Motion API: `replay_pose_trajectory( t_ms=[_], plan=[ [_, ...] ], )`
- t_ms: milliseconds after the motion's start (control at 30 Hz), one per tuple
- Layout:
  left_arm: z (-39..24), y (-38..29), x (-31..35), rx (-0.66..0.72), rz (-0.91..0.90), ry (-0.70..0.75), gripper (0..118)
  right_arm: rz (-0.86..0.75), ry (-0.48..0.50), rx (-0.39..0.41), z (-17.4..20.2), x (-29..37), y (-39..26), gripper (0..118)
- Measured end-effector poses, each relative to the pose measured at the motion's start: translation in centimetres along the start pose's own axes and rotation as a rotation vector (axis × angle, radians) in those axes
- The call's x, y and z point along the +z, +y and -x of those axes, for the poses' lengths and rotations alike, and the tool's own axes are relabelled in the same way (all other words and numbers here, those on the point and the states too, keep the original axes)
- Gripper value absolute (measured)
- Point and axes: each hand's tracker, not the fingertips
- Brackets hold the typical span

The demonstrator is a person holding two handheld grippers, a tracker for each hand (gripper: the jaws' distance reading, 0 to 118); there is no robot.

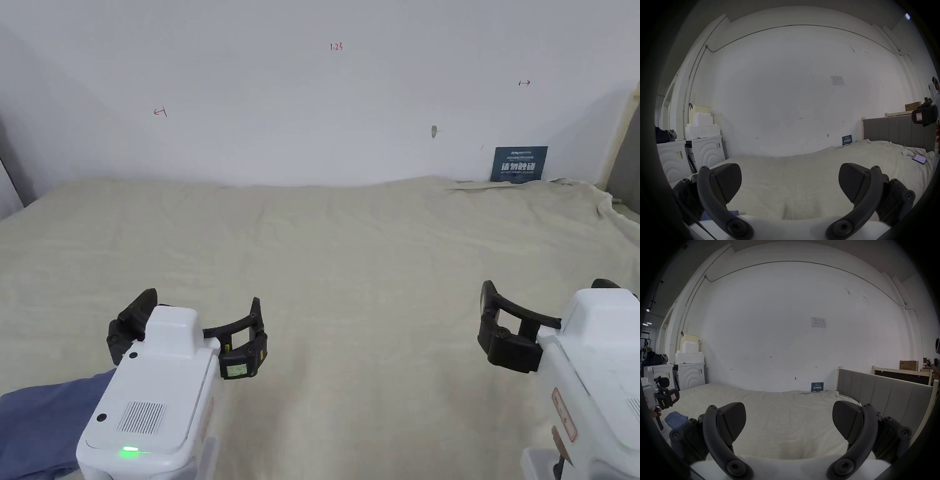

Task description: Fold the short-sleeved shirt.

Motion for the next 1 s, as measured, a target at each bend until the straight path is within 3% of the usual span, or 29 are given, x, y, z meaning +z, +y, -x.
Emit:
replay_pose_trajectory(
  t_ms=[1000],
  plan=[
    [0.39, 0.19, 0.05, 0.014, 0.001, 0.029, 118, -0.006, 0.005, -0.005, -0.01, 0.00, 0.22, 108]
  ],
)
